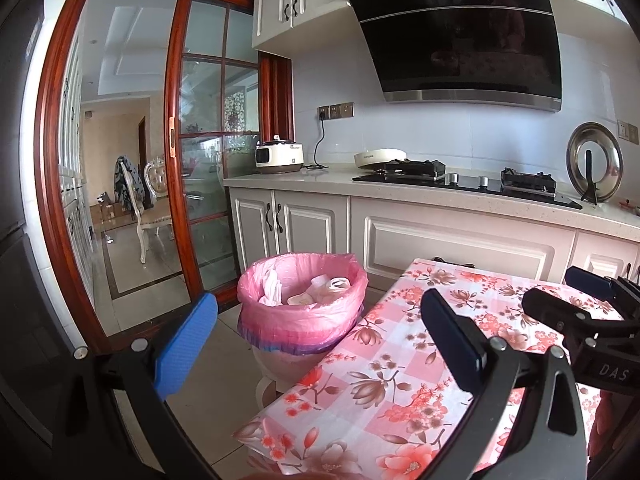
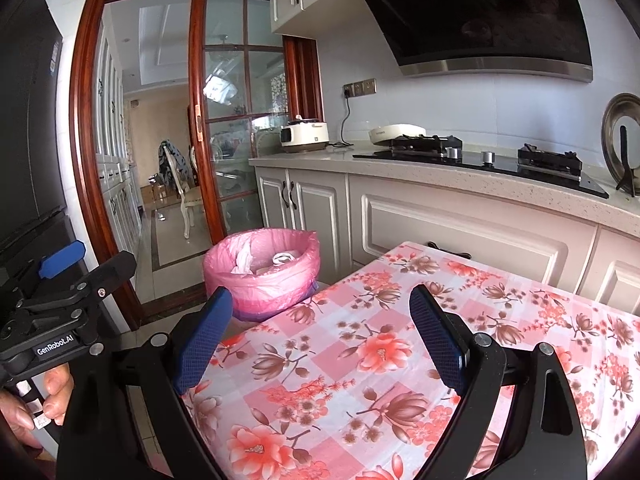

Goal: Collect trash

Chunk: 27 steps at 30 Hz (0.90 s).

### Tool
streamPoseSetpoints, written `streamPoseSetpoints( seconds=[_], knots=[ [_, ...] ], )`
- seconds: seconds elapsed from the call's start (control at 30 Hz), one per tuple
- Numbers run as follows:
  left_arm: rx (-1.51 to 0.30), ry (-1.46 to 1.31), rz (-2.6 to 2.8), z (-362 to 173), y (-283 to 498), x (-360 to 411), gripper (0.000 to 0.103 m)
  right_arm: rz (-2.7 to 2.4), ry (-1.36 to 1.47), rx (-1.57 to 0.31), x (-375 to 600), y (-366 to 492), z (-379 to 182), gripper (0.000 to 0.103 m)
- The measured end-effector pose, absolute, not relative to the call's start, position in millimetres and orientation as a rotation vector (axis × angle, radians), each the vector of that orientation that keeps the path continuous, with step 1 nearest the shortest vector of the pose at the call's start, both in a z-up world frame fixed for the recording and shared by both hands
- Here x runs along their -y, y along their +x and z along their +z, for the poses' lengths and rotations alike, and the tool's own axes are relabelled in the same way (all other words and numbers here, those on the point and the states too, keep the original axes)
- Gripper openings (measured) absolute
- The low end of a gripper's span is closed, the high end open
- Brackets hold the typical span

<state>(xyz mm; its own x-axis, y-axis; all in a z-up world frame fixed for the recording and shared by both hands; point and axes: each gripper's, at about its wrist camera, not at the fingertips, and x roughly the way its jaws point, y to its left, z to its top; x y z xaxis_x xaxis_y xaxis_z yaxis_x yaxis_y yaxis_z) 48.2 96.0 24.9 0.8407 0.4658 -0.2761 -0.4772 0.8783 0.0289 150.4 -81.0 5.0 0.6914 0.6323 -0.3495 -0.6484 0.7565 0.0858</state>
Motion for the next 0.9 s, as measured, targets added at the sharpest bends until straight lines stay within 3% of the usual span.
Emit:
streamPoseSetpoints(
  seconds=[0.9],
  knots=[
    [-0.273,-0.047,0.520,15.1,46.2,-94.5,0.099,0.730,-0.045,-0.372,76.4,151.1,3.8,0.085]
  ],
)
